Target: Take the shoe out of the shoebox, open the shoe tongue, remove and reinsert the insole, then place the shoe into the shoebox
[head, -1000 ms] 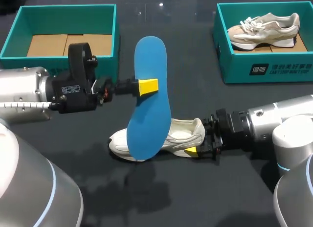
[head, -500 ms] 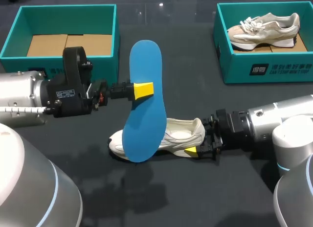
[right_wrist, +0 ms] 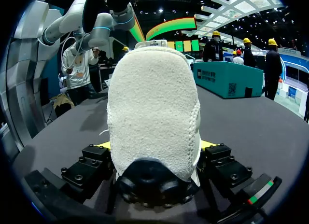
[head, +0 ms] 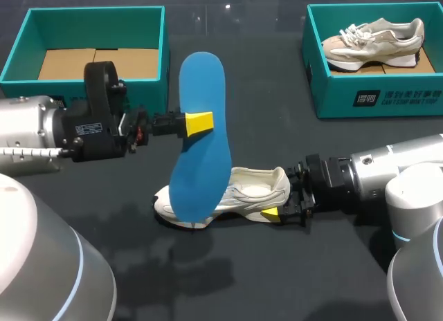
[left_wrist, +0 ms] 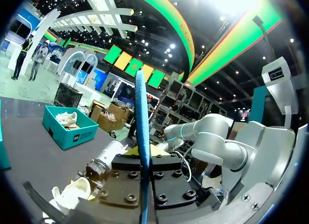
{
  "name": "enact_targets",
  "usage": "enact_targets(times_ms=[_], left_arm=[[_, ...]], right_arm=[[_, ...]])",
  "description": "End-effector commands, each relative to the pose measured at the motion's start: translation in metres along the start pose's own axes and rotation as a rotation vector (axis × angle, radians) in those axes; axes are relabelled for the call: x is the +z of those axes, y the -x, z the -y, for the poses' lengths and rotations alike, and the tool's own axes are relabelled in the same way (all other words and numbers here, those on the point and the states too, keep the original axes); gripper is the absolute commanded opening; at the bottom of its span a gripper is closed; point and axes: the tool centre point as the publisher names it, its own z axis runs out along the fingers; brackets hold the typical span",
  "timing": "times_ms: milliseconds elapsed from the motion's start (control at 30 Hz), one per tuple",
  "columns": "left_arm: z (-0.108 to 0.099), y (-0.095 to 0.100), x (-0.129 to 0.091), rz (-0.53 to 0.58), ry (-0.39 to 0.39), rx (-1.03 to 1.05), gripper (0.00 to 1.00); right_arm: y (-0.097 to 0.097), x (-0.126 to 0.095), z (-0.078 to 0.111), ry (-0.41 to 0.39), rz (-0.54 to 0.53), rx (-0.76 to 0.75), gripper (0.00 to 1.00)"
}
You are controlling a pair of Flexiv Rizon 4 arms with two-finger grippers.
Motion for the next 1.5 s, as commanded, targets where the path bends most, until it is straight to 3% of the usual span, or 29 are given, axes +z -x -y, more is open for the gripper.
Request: enact_targets(times_ms=[33,67,100,133,167,367,700,900,1033,1367,1467,1500], left_arm=[[0.001,0.0,0.0,0.0,0.002,0.0,0.0],[0.001,0.0,0.0,0.0,0.002,0.0,0.0],[0.001,0.0,0.0,0.0,0.002,0.0,0.0],[0.001,0.0,0.0,0.0,0.002,0.0,0.0],[0.001,0.0,0.0,0.0,0.002,0.0,0.0],[0.001,0.0,0.0,0.0,0.002,0.0,0.0],[0.001,0.0,0.0,0.0,0.002,0.0,0.0],[0.001,0.0,0.0,0.0,0.002,0.0,0.0],[0.001,0.0,0.0,0.0,0.002,0.0,0.0],[0.001,0.0,0.0,0.0,0.002,0.0,0.0],[0.001,0.0,0.0,0.0,0.002,0.0,0.0],[0.001,0.0,0.0,0.0,0.002,0.0,0.0]], right_arm=[[0.001,0.003,0.002,-0.016,0.0,0.006,0.0],[0.001,0.002,0.002,-0.025,-0.003,0.005,0.01],[0.002,0.001,0.003,-0.032,-0.001,0.007,0.18],[0.002,0.0,0.003,-0.038,-0.004,0.007,0.44],[0.002,0.0,0.002,-0.051,-0.008,0.006,1.0],[0.001,-0.009,0.0,-0.109,0.008,0.01,1.0],[-0.004,-0.042,0.001,-0.281,0.022,0.046,1.0],[-0.01,-0.063,-0.01,-0.437,0.029,0.074,1.0],[-0.015,-0.074,-0.022,-0.597,0.034,0.13,1.0],[-0.02,-0.081,-0.051,-0.843,0.07,0.104,1.0],[-0.02,-0.084,-0.06,-0.957,0.124,0.063,1.0],[-0.02,-0.084,-0.06,-0.957,0.124,0.063,1.0]])
